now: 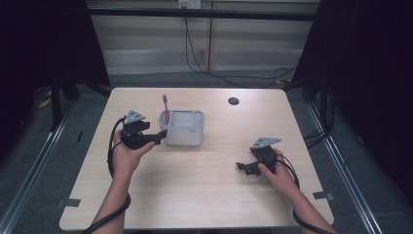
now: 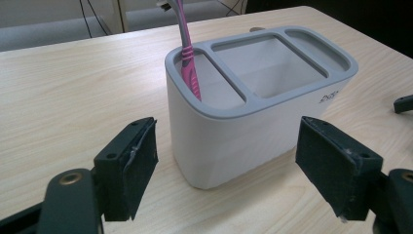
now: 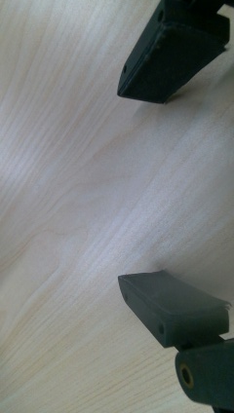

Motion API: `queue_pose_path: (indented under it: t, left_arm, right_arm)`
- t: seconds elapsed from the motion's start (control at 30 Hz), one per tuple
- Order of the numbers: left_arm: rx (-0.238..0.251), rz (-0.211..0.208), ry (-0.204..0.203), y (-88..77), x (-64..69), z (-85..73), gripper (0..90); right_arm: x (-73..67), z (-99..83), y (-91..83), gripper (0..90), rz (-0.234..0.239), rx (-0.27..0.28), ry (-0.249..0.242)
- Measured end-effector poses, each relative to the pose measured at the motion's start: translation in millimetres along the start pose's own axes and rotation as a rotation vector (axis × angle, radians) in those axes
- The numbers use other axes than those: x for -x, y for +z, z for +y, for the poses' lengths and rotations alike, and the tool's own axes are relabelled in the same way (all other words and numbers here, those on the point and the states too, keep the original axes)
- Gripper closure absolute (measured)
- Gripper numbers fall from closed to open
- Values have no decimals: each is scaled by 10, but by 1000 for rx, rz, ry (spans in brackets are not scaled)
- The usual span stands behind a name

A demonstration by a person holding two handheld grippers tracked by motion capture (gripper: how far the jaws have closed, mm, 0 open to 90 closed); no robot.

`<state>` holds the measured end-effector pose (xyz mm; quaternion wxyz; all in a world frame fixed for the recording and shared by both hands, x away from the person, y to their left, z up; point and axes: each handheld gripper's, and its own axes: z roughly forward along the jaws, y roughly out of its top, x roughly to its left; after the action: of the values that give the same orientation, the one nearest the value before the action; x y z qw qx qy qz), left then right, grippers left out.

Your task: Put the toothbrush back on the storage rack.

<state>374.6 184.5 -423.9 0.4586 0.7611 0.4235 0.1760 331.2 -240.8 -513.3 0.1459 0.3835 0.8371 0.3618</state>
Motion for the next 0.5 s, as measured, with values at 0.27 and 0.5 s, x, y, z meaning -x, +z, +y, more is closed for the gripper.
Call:
queue_pose_path:
  t: [0.27,0.5]
  left_arm:
    - [-6,-8,7,-8,2,-89,229]
    - [-7,-14,11,-23,0,-153,229]
  right_arm:
    - [0,0,0,110,0,0,0]
    - [2,0,1,111,1,2,0]
